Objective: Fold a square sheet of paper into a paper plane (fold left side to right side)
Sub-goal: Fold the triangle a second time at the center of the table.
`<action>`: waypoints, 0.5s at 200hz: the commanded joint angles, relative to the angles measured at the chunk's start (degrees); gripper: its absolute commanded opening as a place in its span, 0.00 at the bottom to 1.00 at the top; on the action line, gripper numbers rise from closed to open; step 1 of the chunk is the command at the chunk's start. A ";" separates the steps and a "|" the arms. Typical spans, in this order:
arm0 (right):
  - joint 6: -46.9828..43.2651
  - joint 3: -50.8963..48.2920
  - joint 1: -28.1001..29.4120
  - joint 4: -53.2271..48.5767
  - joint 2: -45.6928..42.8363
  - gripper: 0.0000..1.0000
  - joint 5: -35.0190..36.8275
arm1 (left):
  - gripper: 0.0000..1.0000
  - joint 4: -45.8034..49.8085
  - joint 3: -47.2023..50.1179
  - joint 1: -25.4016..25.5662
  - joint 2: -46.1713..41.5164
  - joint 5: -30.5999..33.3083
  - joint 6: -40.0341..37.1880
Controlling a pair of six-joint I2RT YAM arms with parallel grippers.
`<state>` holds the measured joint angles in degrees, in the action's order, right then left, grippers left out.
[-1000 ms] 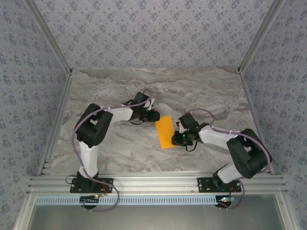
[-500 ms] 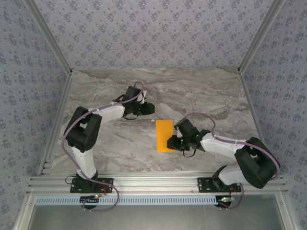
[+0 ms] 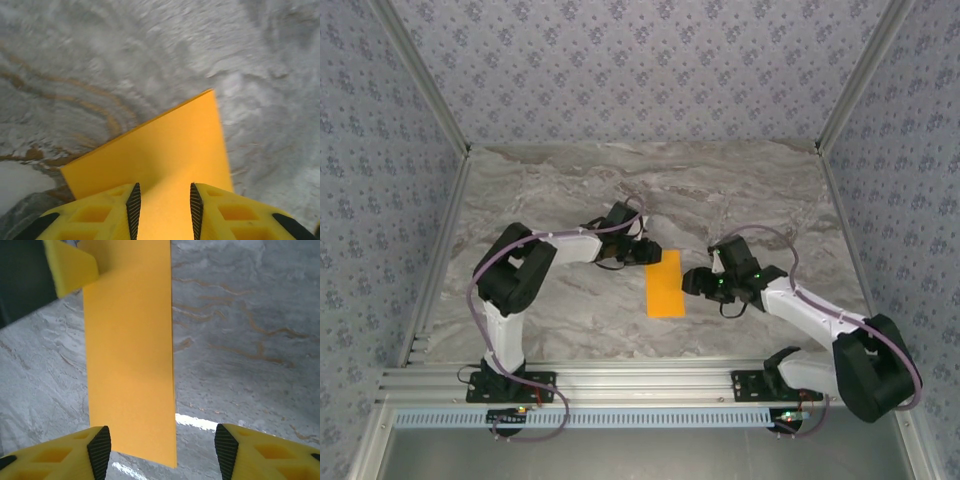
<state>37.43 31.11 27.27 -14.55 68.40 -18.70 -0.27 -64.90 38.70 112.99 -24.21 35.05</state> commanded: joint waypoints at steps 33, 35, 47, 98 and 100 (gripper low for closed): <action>1.01 -2.97 -5.02 5.71 1.89 0.62 -13.38 | 0.33 0.10 1.77 0.68 0.46 2.75 1.24; 1.09 -2.92 -5.03 5.99 2.08 0.62 -13.80 | 0.33 0.10 1.88 0.74 0.49 2.76 1.21; 1.93 -2.73 -5.03 7.53 3.68 0.59 -15.71 | 0.32 -0.20 2.13 0.86 0.56 2.82 1.34; 4.15 -1.27 -3.49 9.19 9.43 0.52 -16.28 | 0.32 -0.34 2.37 1.12 0.65 2.94 1.39; 4.14 -1.20 -3.35 9.14 9.46 0.52 -16.15 | 0.32 -0.41 2.40 1.12 0.65 2.94 1.42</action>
<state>40.10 28.29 22.81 -6.55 76.53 -33.54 -1.96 -63.99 38.83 112.92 -23.31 36.16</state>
